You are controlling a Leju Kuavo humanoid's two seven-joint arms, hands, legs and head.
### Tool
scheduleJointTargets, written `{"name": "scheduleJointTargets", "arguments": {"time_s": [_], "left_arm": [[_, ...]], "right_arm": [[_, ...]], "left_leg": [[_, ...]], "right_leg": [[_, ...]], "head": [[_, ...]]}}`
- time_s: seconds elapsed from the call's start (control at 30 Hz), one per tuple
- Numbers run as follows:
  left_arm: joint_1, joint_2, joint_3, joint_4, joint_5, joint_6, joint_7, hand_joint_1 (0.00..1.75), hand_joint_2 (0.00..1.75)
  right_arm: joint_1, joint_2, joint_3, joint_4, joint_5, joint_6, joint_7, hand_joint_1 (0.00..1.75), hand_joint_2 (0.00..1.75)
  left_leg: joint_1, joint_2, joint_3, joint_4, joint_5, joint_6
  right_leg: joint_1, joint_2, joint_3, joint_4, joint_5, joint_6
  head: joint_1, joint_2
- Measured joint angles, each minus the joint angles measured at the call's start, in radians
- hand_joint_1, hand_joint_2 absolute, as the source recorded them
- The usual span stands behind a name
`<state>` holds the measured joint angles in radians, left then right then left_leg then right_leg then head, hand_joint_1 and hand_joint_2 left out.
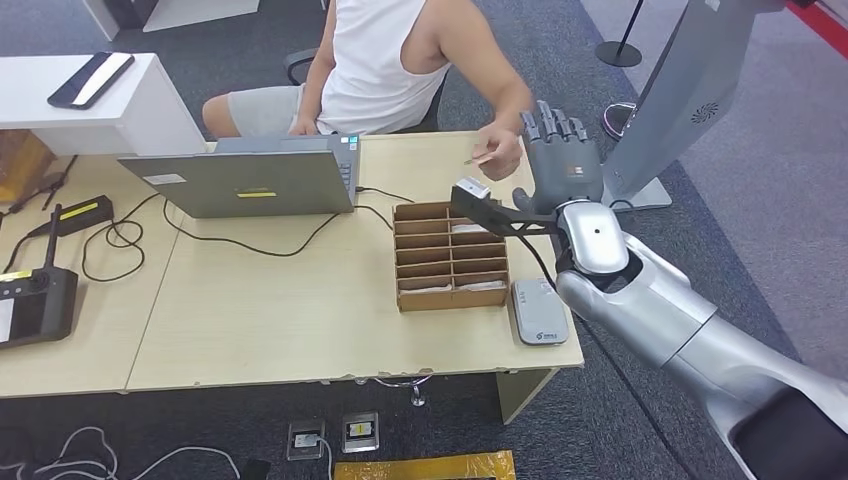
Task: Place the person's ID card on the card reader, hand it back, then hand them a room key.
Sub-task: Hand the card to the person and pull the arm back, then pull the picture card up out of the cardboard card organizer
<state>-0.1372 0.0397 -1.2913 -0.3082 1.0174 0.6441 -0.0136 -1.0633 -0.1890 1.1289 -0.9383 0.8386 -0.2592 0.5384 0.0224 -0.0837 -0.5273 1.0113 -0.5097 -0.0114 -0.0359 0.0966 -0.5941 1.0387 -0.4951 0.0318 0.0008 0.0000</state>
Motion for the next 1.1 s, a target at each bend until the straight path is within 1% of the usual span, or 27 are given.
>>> {"name": "scheduleJointTargets", "arguments": {"time_s": [0.13, 0.27, 0.4, 0.53, 0.6, 0.67, 0.73, 0.83, 0.93, 1.1], "left_arm": [[0.0, 0.0, 0.0, 0.0, 0.0, 0.0, 0.004, 0.0, 1.75], [0.0, 0.0, 0.0, 0.0, 0.0, 0.001, 0.005, 0.0, 1.75], [0.003, 0.0, 0.0, 0.0, 0.0, 0.004, 0.004, 0.0, 1.75], [0.011, 0.0, 0.0, 0.0, 0.0, 0.005, 0.0, 0.0, 1.75], [0.014, 0.0, 0.001, 0.0, 0.0, 0.006, -0.003, 0.0, 1.75], [0.017, 0.0, 0.001, 0.0, 0.0, 0.006, -0.006, 0.0, 1.75], [0.019, 0.0, 0.002, 0.0, 0.0, 0.006, -0.007, 0.0, 1.75], [0.02, 0.0, 0.004, 0.0, 0.0, 0.006, -0.008, 0.0, 1.75], [0.02, 0.0, 0.004, 0.0, 0.0, 0.006, -0.01, 0.0, 1.75], [0.02, 0.0, 0.005, 0.0, 0.0, 0.006, -0.01, 0.0, 1.75]], "right_arm": [[0.027, -0.003, -0.009, -0.005, -0.012, -0.093, 0.004, 0.0, 1.75], [0.068, -0.019, -0.038, -0.056, -0.035, -0.175, -0.012, 0.0, 1.75], [0.139, -0.036, -0.084, -0.166, -0.082, -0.275, -0.056, 0.0, 1.75], [0.229, -0.058, -0.123, -0.299, -0.11, -0.298, -0.084, 0.0, 1.75], [0.268, -0.067, -0.14, -0.351, -0.128, -0.291, -0.109, 0.0, 1.75], [0.309, -0.073, -0.159, -0.396, -0.149, -0.261, -0.146, 0.0, 1.75], [0.353, -0.079, -0.168, -0.439, -0.151, -0.211, -0.184, 0.0, 1.75], [0.401, -0.084, -0.166, -0.479, -0.116, -0.122, -0.219, 0.0, 1.75], [0.427, -0.083, -0.159, -0.483, -0.074, -0.045, -0.232, 0.0, 1.75], [0.442, -0.08, -0.147, -0.477, -0.052, 0.018, -0.221, 0.0, 1.75]], "left_leg": [[0.0, 0.0, 0.0, 0.0, 0.0, 0.0], [0.0, 0.001, 0.0, 0.0, 0.0, 0.0], [0.0, 0.001, 0.001, 0.0, 0.0, 0.0], [0.0, 0.001, 0.001, 0.0, -0.001, 0.0], [0.0, 0.001, 0.001, 0.0, -0.001, 0.0], [0.0, 0.001, 0.001, 0.0, -0.001, 0.0], [0.0, 0.002, 0.001, 0.0, -0.001, -0.001], [0.0, 0.002, 0.0, 0.0, -0.001, -0.001], [0.0, 0.002, 0.0, 0.0, -0.001, -0.001], [0.0, 0.002, 0.0, 0.0, -0.001, -0.001]], "right_leg": [[0.0, 0.0, 0.0, 0.0, 0.0, 0.0], [0.0, 0.001, 0.0, 0.0, 0.0, 0.0], [0.0, 0.001, 0.0, 0.0, 0.0, 0.0], [0.0, 0.002, 0.0, 0.0, 0.0, 0.0], [0.0, 0.002, 0.0, -0.001, 0.0, 0.0], [0.0, 0.002, 0.0, -0.001, 0.0, 0.0], [0.0, 0.002, 0.0, -0.001, 0.0, 0.0], [0.0, 0.002, 0.0, -0.001, 0.0, 0.0], [0.0, 0.002, 0.0, -0.001, 0.0, 0.0], [0.0, 0.002, 0.0, -0.001, 0.0, 0.0]], "head": [[0.0, 0.0], [0.0, 0.0], [0.0, 0.0], [0.0, 0.0], [0.0, 0.0], [0.0, 0.0], [0.0, 0.0], [0.0, 0.0], [0.0, 0.0], [0.0, 0.0]]}}
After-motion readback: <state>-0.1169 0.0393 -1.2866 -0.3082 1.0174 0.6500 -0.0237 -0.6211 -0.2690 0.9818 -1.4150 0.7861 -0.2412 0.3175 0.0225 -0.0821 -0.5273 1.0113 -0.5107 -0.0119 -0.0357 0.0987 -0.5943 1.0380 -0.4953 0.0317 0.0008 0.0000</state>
